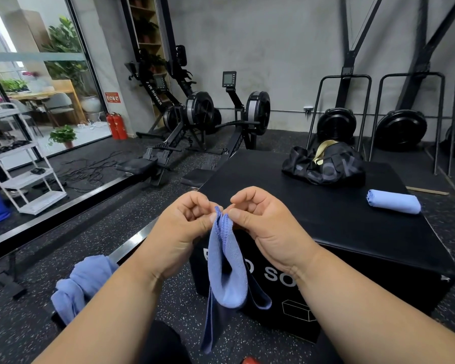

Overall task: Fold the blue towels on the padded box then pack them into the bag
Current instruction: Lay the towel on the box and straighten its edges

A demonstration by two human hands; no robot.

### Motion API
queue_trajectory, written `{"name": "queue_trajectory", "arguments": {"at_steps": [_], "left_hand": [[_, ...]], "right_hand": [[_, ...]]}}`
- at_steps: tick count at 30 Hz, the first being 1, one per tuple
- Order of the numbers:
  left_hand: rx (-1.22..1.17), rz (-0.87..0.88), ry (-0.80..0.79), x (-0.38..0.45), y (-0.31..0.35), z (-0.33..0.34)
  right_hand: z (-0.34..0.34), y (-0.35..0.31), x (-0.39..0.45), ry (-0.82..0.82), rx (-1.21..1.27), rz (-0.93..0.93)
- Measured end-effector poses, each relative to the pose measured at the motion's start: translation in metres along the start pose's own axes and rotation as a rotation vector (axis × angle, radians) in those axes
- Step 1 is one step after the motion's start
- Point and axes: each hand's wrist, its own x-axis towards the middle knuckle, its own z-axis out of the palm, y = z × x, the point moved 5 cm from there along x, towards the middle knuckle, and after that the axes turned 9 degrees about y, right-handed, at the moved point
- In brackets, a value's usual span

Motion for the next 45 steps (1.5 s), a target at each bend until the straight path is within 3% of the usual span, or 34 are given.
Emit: {"name": "queue_trajectory", "arguments": {"at_steps": [10, 15, 20, 26, 30, 37, 45], "left_hand": [[0.176, -0.001, 0.099, 0.0, -0.003, -0.004], [0.091, -0.078, 0.102, -0.001, -0.001, 0.002], [0.32, -0.02, 0.157, 0.001, 0.0, -0.005], [0.47, -0.034, 0.111, 0.013, 0.011, -0.016], [0.635, 0.025, 0.102, 0.021, 0.03, -0.021], [0.612, 0.132, 0.111, 0.029, 0.054, -0.02], [0.625, 0.206, 0.155, 0.044, 0.074, -0.02]], "right_hand": [[-0.005, 0.002, 0.004, 0.105, -0.084, -0.049], [-0.011, 0.009, 0.011, 0.157, -0.094, -0.033], [-0.005, 0.025, 0.014, 0.145, -0.074, 0.043], [-0.019, 0.044, 0.013, 0.118, -0.113, 0.174], [-0.04, 0.069, 0.005, 0.086, -0.303, 0.238], [-0.052, 0.107, -0.009, 0.052, -0.629, 0.231], [-0.044, 0.124, -0.018, 0.062, -0.603, 0.194]]}}
